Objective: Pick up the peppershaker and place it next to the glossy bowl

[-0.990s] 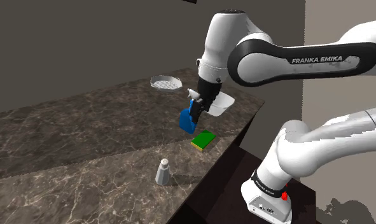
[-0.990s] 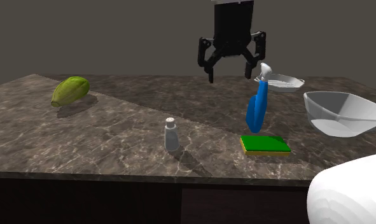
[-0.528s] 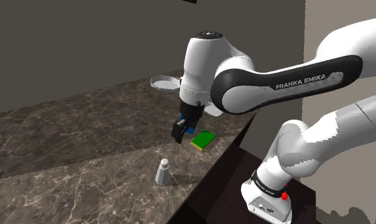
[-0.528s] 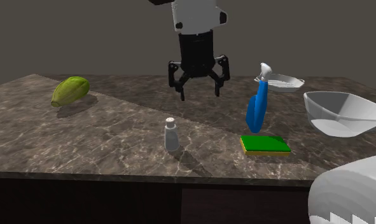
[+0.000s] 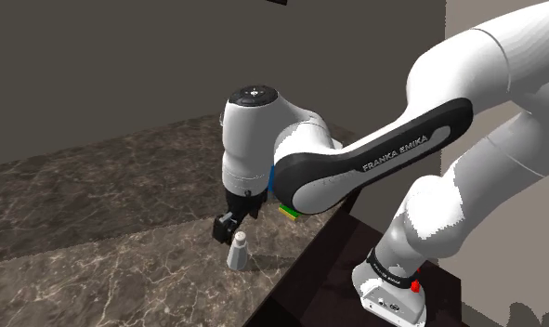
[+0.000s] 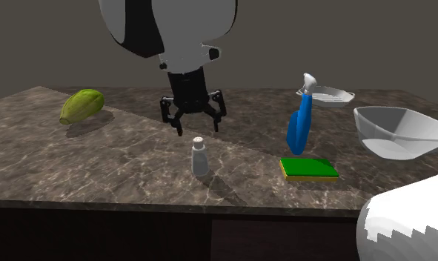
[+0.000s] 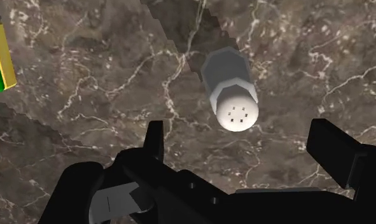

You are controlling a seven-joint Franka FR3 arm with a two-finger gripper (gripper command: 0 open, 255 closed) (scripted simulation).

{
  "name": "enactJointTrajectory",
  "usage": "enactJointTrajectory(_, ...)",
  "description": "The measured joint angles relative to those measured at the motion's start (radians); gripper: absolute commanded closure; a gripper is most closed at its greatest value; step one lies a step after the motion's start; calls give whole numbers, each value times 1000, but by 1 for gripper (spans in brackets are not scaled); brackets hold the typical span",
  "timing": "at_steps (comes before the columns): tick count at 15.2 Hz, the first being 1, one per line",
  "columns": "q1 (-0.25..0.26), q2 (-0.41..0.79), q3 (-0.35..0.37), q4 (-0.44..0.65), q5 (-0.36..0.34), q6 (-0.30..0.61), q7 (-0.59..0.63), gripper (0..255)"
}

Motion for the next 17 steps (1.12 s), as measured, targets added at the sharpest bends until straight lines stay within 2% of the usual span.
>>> enactJointTrajectory(8, -20, 91, 36, -40, -61, 113, 68, 0)
enactJointTrajectory(14, -24, 102, 38, -42, -71, 125, 74, 0)
enactJointTrajectory(15, -24, 102, 38, -42, -71, 125, 74, 255)
enactJointTrajectory(17, -24, 102, 38, -42, -71, 126, 74, 255)
